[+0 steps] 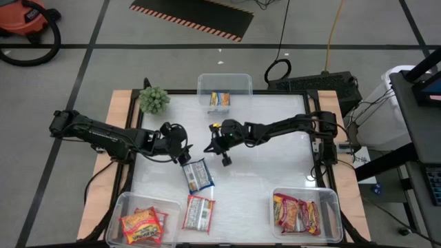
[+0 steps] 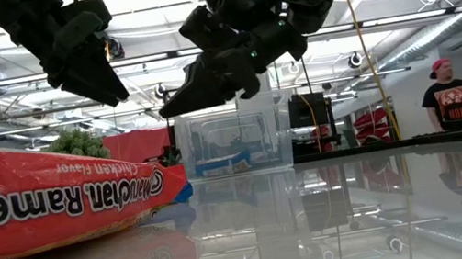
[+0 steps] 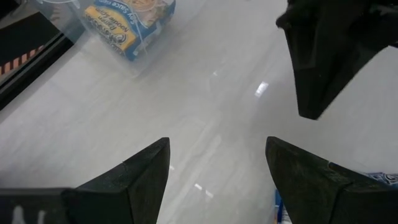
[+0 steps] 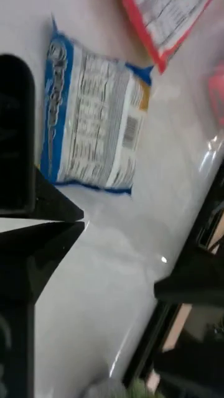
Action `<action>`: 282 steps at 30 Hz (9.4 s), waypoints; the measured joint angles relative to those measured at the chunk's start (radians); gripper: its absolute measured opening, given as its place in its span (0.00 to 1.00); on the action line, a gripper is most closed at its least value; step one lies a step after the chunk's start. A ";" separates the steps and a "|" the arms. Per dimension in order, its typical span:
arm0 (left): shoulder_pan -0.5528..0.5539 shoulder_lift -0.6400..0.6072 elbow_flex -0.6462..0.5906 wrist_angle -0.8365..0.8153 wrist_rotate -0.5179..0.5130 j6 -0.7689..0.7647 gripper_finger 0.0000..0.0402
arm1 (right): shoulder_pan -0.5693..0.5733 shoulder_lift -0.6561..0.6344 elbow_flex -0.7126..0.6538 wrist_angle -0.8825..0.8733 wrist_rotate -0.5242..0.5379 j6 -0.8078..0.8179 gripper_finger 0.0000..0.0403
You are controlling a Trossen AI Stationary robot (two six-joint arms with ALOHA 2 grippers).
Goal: Sort Maruchan noodles
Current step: Put the blue noodle pack into the top transparent bin
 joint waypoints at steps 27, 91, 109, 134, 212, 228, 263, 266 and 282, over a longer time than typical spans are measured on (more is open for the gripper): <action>0.037 0.000 0.000 0.001 0.002 0.061 0.67 | 0.329 0.014 0.000 -0.119 0.364 0.601 0.33; 0.028 0.000 0.000 0.057 0.028 0.081 0.67 | 0.198 0.050 -0.029 -0.079 0.494 0.344 0.00; 0.011 0.034 0.000 0.172 0.027 0.114 0.67 | 0.196 -0.118 -0.029 -0.082 0.586 0.169 0.00; -0.036 0.132 0.000 0.232 0.216 0.270 0.67 | 0.244 -0.124 -0.028 -0.076 0.582 0.024 0.00; 0.055 0.167 -0.349 0.963 0.685 0.466 0.67 | 0.249 -0.125 -0.028 -0.012 0.479 -0.047 0.00; 0.068 0.217 -0.349 1.016 0.671 0.513 0.46 | 0.244 -0.125 -0.028 -0.012 0.537 -0.042 0.00; 0.020 -0.053 -0.296 0.699 0.424 0.538 0.31 | 0.223 -0.294 -0.027 -0.234 0.423 0.568 0.54; 0.011 -0.061 -0.296 0.695 0.414 0.561 0.31 | 0.222 -0.274 -0.028 -0.226 0.427 0.571 0.56; -0.012 -0.061 -0.296 0.710 0.382 0.617 0.31 | 0.170 -0.144 -0.029 -0.065 0.296 0.547 0.56</action>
